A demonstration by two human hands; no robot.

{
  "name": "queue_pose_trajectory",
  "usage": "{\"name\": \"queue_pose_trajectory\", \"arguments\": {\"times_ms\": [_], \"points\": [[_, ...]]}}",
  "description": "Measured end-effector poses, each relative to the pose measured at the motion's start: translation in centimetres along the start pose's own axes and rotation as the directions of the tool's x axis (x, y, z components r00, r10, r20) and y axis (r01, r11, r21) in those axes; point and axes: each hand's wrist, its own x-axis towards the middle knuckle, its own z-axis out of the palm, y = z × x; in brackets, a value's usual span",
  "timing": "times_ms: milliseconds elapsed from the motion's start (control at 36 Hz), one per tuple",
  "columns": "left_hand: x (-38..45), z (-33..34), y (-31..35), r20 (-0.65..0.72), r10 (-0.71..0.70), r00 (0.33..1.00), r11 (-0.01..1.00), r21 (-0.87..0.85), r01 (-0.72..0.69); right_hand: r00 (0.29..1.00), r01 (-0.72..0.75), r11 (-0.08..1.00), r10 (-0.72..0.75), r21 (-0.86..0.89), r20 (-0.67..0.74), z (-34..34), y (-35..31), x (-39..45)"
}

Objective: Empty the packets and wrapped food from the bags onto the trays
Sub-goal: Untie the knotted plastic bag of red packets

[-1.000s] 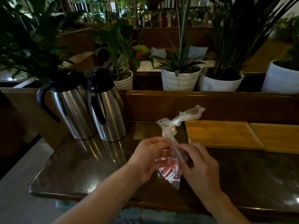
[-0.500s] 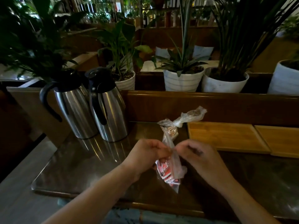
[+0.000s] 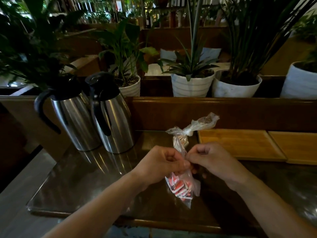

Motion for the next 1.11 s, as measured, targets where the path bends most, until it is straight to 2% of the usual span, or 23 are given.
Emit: {"name": "queue_pose_trajectory", "arguments": {"times_ms": [83,250,333,417,556,667,778,944,1028,1083,1111], "points": [[0.3,-0.2,0.1,0.021,0.003,1.000,0.999,0.047,-0.004,1.000,-0.019,0.999,0.019,-0.037,-0.007,0.0,0.2,0.2],[1.0,-1.0,0.6,0.153,-0.096,0.984,0.993,0.085,0.083,0.999,0.050,0.991,-0.050,-0.122,0.003,0.2,0.7,0.2],[1.3,-1.1,0.8,0.135,-0.045,0.990,0.991,0.134,0.026,0.997,0.077,0.989,-0.079,-0.126,-0.011,0.6,0.8,0.3],[1.6,-1.1,0.9,0.126,0.037,0.991,0.982,0.180,-0.059,0.995,0.098,0.994,-0.098,-0.051,0.002,0.8,0.5,0.2],[1.8,-1.6,0.7,0.141,0.057,0.988,0.990,0.119,-0.074,0.996,0.090,0.996,-0.090,0.004,0.010,0.3,0.8,0.4],[2.1,-1.4,0.3,0.089,0.056,0.994,0.990,0.126,-0.067,0.992,0.126,0.992,-0.126,0.005,0.025,0.0,0.9,0.6],[2.2,-0.9,0.2,0.035,0.124,0.992,0.968,0.217,-0.129,0.983,0.186,0.974,-0.185,-0.129,0.022,-0.3,0.7,1.1],[2.4,-0.8,0.6,0.007,0.207,0.978,0.919,0.341,-0.196,0.978,0.207,0.958,-0.201,-0.200,0.049,-1.0,0.2,1.7],[2.2,-2.4,0.8,-0.123,0.202,0.972,0.897,0.422,-0.133,0.988,0.144,0.952,-0.156,-0.270,-0.021,-2.6,0.5,1.7],[1.9,-4.2,0.8,-0.229,0.185,0.956,0.908,0.413,-0.077,0.986,0.114,0.937,-0.147,-0.329,-0.079,-4.2,0.8,1.5],[1.7,-4.8,0.8,-0.239,0.176,0.955,0.910,0.410,-0.065,0.985,0.111,0.924,-0.152,-0.367,-0.085,-4.7,0.9,1.4]]}}
